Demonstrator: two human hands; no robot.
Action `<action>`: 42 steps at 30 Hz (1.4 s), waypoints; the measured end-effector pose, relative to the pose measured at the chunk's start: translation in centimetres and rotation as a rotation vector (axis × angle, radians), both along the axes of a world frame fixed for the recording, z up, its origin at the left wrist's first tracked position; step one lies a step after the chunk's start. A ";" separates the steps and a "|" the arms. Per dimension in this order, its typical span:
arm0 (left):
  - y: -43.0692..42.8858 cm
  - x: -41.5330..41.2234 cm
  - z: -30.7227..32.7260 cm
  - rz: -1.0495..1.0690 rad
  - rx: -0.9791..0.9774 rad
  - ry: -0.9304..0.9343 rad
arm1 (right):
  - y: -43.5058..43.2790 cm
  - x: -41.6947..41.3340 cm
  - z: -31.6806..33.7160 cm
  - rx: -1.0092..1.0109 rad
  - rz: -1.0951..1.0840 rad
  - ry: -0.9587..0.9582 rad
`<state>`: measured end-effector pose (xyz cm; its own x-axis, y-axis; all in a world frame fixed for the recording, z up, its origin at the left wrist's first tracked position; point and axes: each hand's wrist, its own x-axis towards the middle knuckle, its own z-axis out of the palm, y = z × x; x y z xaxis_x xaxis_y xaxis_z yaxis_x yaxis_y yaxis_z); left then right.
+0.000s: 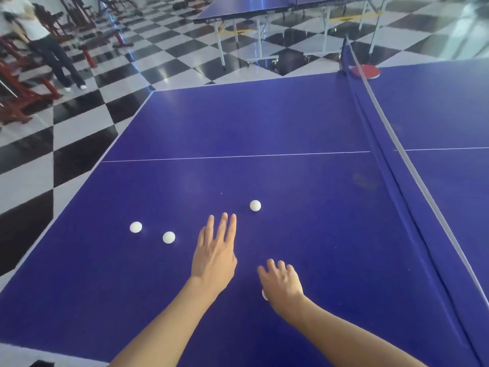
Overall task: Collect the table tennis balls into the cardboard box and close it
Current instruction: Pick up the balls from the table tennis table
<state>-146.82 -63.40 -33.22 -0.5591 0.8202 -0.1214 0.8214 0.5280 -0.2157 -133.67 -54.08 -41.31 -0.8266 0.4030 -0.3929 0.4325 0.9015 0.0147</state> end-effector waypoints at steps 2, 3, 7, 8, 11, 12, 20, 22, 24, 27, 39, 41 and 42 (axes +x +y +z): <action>0.0 -0.9 0.0 -0.037 -0.018 -0.007 | -0.6 -0.2 -0.3 -0.029 -0.047 -0.013; 0.0 -1.3 -0.1 -0.059 -0.018 -0.014 | -0.9 -0.3 -0.4 -0.037 -0.069 -0.022; 0.2 -3.1 -0.1 -0.171 -0.017 -0.017 | -1.9 -1.0 -0.7 -0.048 -0.173 -0.039; 0.2 -3.5 -0.2 -0.195 -0.017 -0.021 | -2.0 -1.3 -0.8 -0.051 -0.195 -0.046; 0.1 -4.8 -0.6 -0.255 -0.014 -0.029 | -2.5 -1.7 -1.5 -0.058 -0.253 -0.066; 0.0 -5.2 -0.8 -0.270 -0.012 -0.029 | -2.6 -1.7 -1.7 -0.067 -0.267 -0.071; -0.4 -7.8 -2.6 -0.299 0.024 -0.055 | -2.3 -2.6 -2.7 -0.091 -0.298 -0.084; 0.1 -8.3 -2.9 -0.290 0.031 -0.071 | -1.8 -3.1 -2.5 -0.092 -0.277 -0.074; 1.2 -8.8 -3.3 -0.285 0.035 -0.088 | -0.8 -3.9 -1.9 -0.085 -0.259 -0.049; 3.4 -9.4 -3.7 -0.275 0.028 -0.119 | 0.9 -5.2 -0.6 -0.066 -0.273 -0.001; 13.3 -12.0 -6.9 -0.245 0.015 -0.272 | 9.8 -9.8 -1.7 -0.019 -0.383 0.188; 14.4 -12.7 -7.9 -0.230 -0.009 -0.293 | 11.0 -10.6 -2.4 -0.027 -0.401 0.190; 14.9 -13.0 -8.4 -0.221 -0.032 -0.303 | 11.5 -11.0 -2.7 -0.031 -0.407 0.188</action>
<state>-159.87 -48.52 -41.64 -0.3041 0.9100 -0.2817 0.9438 0.3281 0.0411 -144.66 -42.59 -43.97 -0.6611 0.7010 -0.2676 0.7449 0.6558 -0.1223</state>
